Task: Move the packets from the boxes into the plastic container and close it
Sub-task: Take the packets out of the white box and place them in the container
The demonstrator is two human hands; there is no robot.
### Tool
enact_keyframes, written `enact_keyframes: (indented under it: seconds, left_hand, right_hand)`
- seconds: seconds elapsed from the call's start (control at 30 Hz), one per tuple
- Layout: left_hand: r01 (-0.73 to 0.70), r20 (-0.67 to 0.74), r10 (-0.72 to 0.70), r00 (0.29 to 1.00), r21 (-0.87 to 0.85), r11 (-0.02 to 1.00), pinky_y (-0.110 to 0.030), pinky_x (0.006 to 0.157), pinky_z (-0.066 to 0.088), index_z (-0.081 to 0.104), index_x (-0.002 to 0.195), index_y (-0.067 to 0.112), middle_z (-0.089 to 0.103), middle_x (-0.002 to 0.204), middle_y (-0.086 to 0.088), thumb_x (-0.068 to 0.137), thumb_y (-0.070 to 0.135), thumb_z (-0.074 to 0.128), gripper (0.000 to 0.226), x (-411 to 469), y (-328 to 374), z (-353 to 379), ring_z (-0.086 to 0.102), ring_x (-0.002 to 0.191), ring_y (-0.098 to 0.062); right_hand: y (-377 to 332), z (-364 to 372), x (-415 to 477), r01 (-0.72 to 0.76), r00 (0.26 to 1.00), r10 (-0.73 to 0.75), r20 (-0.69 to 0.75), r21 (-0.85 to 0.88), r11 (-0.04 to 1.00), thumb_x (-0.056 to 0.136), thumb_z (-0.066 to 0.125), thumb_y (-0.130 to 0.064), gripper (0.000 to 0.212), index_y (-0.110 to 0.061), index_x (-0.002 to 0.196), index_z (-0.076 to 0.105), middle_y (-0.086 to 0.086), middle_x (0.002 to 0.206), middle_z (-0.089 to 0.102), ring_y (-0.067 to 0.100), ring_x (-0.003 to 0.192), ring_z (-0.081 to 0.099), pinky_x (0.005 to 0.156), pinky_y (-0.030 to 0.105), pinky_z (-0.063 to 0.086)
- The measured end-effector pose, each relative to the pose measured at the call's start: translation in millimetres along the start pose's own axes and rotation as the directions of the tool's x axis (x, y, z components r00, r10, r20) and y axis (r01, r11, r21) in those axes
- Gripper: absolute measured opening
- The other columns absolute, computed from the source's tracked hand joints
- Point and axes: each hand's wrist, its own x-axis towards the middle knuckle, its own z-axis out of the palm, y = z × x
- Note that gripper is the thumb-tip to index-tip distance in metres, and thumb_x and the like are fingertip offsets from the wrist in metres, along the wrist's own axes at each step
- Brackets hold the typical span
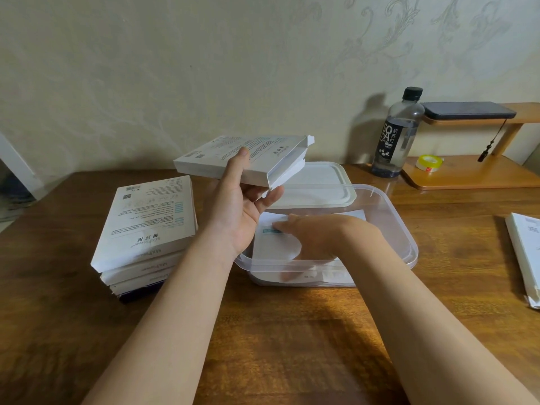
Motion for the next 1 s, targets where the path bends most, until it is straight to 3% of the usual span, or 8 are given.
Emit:
enact_keyframes:
  seconds: [0.17, 0.27, 0.37, 0.53, 0.73, 0.83, 0.9, 1.0]
  left_hand:
    - [0.007, 0.006, -0.007, 1.0, -0.001, 1.0, -0.026, 0.055, 0.058, 0.065, 0.114, 0.014, 0.072, 0.104, -0.009, 0.098, 0.036, 0.063, 0.026, 1.9, -0.4, -1.5, 0.069, 0.094, -0.022]
    - [0.011, 0.0, -0.011, 1.0, -0.004, 1.0, -0.025, 0.055, 0.059, 0.068, 0.113, 0.01, 0.072, 0.106, -0.013, 0.097, 0.045, 0.062, 0.039, 4.0, -0.5, -2.2, 0.069, 0.091, -0.024]
    - [0.022, -0.012, -0.022, 1.0, -0.016, 1.0, -0.024, 0.054, 0.059, 0.069, 0.114, 0.008, 0.074, 0.106, -0.014, 0.096, 0.053, 0.06, 0.05, 6.9, 0.4, -3.9, 0.071, 0.087, -0.023]
    - [0.019, -0.058, -0.021, 0.998, -0.027, 0.999, -0.022, 0.05, 0.057, 0.066, 0.115, 0.005, 0.076, 0.089, -0.009, 0.094, 0.058, 0.059, 0.057, 7.9, 1.9, -2.9, 0.072, 0.068, -0.018]
    - [0.022, -0.072, -0.023, 0.997, -0.012, 1.0, -0.022, 0.049, 0.056, 0.062, 0.128, 0.001, 0.07, 0.099, -0.012, 0.093, 0.059, 0.06, 0.069, 9.2, 1.3, -3.6, 0.071, 0.068, -0.018]
    - [0.043, -0.037, -0.042, 0.998, 0.028, 0.999, -0.021, 0.048, 0.055, 0.065, 0.121, 0.005, 0.07, 0.1, -0.01, 0.092, 0.061, 0.058, 0.063, 8.4, 0.9, -4.4, 0.071, 0.069, -0.015]
    - [0.057, 0.013, -0.058, 0.998, 0.079, 0.995, -0.02, 0.048, 0.055, 0.068, 0.116, 0.009, 0.073, 0.096, -0.009, 0.094, 0.061, 0.056, 0.058, 6.7, 0.7, -4.2, 0.07, 0.07, -0.013]
    - [0.064, 0.014, -0.066, 0.998, 0.104, 0.993, -0.02, 0.048, 0.055, 0.067, 0.115, 0.008, 0.073, 0.093, -0.009, 0.094, 0.06, 0.057, 0.057, 5.9, 0.9, -3.9, 0.071, 0.07, -0.014]
  right_hand:
    - [5.6, -20.6, -16.7, -0.031, 0.961, 0.079, -0.263, 0.181, 0.983, 0.085, 0.072, -0.053, 0.075, -0.028, 0.149, 0.041, -0.001, 0.149, 0.05, 0.02, 0.132, 0.049, 0.108, 0.037, 0.041]
    - [13.0, -39.2, -31.9, 0.022, 0.794, 0.202, -0.574, 0.359, 0.933, 0.089, 0.072, -0.04, 0.035, -0.022, 0.118, 0.067, -0.002, 0.109, 0.072, 0.016, 0.096, 0.065, 0.086, 0.029, 0.049]
    - [15.4, -46.4, -42.3, 0.105, 0.591, 0.258, -0.764, 0.389, 0.915, 0.091, 0.066, -0.029, 0.014, -0.02, 0.1, 0.072, -0.005, 0.087, 0.071, 0.019, 0.085, 0.066, 0.082, 0.038, 0.055]
    - [9.4, -43.8, -41.7, 0.131, 0.648, 0.213, -0.731, 0.382, 0.915, 0.092, 0.064, -0.027, 0.028, -0.027, 0.12, 0.067, -0.007, 0.085, 0.07, 0.015, 0.084, 0.06, 0.078, 0.031, 0.05]
    - [10.5, -44.0, -37.6, 0.155, 0.585, 0.212, -0.783, 0.365, 0.918, 0.092, 0.061, -0.024, 0.03, -0.028, 0.121, 0.066, -0.008, 0.079, 0.067, 0.016, 0.08, 0.059, 0.075, 0.036, 0.053]
    - [8.8, -41.2, -35.8, 0.165, 0.666, 0.126, -0.735, 0.31, 0.936, 0.091, 0.056, -0.018, 0.036, -0.03, 0.123, 0.066, -0.003, 0.082, 0.07, 0.019, 0.079, 0.062, 0.072, 0.035, 0.054]
    - [8.1, -37.9, -32.2, 0.182, 0.715, 0.073, -0.695, 0.286, 0.941, 0.087, 0.048, -0.013, 0.033, -0.025, 0.11, 0.069, 0.003, 0.08, 0.068, 0.025, 0.076, 0.064, 0.069, 0.041, 0.057]
    - [9.5, -37.3, -31.2, 0.196, 0.747, 0.057, -0.662, 0.301, 0.933, 0.087, 0.046, -0.011, 0.042, -0.031, 0.115, 0.07, -0.007, 0.079, 0.069, 0.016, 0.075, 0.067, 0.068, 0.036, 0.059]
